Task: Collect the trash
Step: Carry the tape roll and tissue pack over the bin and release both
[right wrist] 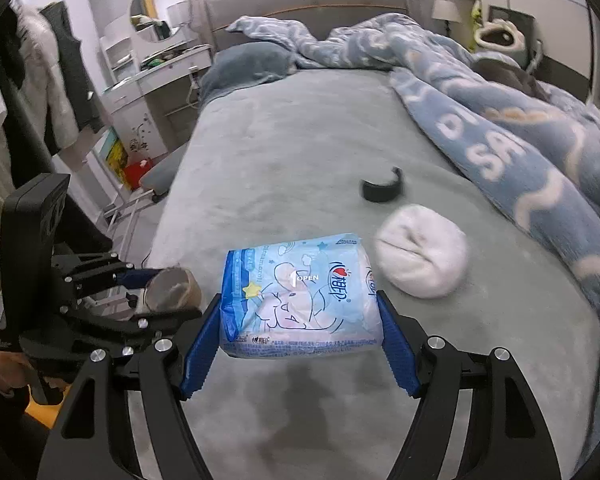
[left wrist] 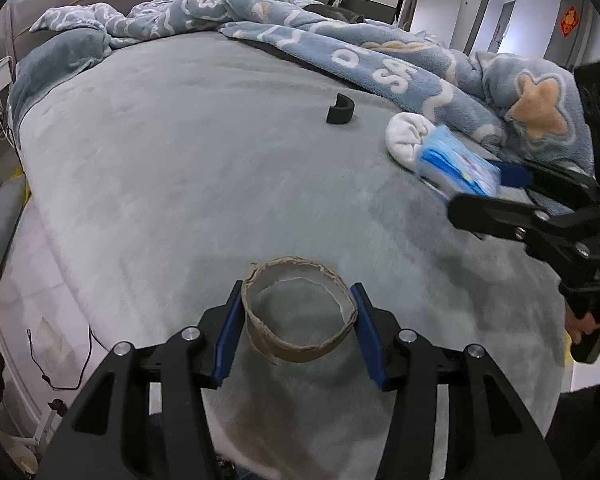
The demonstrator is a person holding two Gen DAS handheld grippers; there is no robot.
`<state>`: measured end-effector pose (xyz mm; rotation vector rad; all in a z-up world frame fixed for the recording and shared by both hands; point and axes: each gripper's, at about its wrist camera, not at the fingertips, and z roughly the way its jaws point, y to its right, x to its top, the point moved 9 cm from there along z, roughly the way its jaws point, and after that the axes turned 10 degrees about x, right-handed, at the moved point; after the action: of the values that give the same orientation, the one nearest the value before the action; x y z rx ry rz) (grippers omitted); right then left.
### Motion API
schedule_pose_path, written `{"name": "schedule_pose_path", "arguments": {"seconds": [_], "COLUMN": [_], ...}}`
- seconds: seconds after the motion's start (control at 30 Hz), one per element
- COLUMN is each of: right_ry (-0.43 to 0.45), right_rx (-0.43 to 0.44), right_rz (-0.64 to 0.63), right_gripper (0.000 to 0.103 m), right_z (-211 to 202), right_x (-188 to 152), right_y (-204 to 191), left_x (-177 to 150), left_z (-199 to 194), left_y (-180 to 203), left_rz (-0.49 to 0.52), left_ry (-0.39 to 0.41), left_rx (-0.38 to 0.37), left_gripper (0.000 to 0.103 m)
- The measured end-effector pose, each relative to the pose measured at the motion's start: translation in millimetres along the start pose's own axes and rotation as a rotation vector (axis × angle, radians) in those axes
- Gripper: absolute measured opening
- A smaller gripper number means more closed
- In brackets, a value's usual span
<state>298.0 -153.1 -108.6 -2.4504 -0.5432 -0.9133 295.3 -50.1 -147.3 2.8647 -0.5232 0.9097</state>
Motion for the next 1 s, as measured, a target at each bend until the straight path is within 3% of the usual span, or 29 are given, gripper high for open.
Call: {"name": "schedule_pose_path", "arguments": {"seconds": [0.23, 0.57, 0.87, 1.0], "right_ry": [-0.025, -0.057, -0.117, -0.15], "right_rx": [0.042, 0.109, 0.203, 0.218], "right_rz": [-0.05, -0.114, -0.135, -0.17], "right_gripper": [0.074, 0.074, 0.074, 0.074], "right_z": [26.7, 57.5, 83.7, 93.6], "right_x": [6.7, 17.8, 9.9, 2.5], "right_y": [-41.2, -102.5, -152.3, -172.3], "left_x": [-17.7, -58.3, -108.4, -133.5], "left_z": [-20.7, -31.9, -28.7, -22.0], "left_y": [-33.2, -74.6, -109.2, -116.4], "left_rz": [-0.055, -0.021, -0.051, -0.059], "left_ry": [0.015, -0.037, -0.129, -0.205], "left_rx": [-0.018, 0.05, 0.033, 0.004], "left_gripper": [0.055, 0.055, 0.055, 0.055]}}
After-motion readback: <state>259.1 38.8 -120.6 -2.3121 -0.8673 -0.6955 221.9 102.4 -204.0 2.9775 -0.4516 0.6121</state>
